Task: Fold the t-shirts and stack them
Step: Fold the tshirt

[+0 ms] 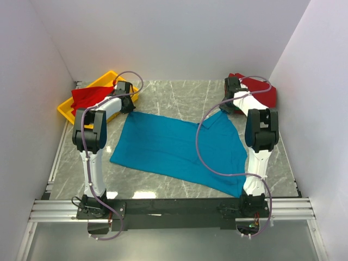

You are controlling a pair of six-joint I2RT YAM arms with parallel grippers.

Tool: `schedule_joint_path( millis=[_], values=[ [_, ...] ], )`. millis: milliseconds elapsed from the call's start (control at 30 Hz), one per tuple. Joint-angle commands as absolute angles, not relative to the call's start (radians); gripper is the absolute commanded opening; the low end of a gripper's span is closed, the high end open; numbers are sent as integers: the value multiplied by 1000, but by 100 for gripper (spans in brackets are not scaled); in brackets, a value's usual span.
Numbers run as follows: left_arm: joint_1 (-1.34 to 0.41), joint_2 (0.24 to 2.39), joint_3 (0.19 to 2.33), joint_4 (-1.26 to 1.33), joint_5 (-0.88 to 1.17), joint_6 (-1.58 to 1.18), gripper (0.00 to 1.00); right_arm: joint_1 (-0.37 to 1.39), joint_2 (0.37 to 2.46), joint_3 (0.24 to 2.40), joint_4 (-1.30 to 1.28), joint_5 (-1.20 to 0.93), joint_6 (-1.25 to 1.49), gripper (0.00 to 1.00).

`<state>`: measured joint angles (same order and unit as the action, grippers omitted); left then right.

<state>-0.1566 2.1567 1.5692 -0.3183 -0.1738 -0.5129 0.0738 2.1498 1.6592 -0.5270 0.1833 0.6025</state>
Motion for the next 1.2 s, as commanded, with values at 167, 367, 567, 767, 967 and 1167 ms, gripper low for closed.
schedule_joint_path(
  millis=[167, 367, 567, 767, 967, 1167],
  values=[
    [-147, 2102, 1551, -339, -150, -506, 0, 74, 2190, 1755, -482, 224, 607, 35],
    [-143, 2102, 1551, -341, -140, -509, 0, 72, 2207, 1769, -502, 222, 614, 33],
    [-143, 2103, 1551, -339, -132, -512, 0, 72, 2209, 1767, -523, 242, 627, 32],
    [-138, 2091, 1539, -333, -133, -511, 0, 72, 2210, 1766, -546, 258, 637, 32],
    [-132, 2091, 1542, -333, -126, -512, 0, 72, 2209, 1766, -538, 256, 638, 32],
    [-132, 2092, 1540, -334, -124, -514, 0, 72, 2247, 1824, -586, 259, 638, 32]
  ],
)
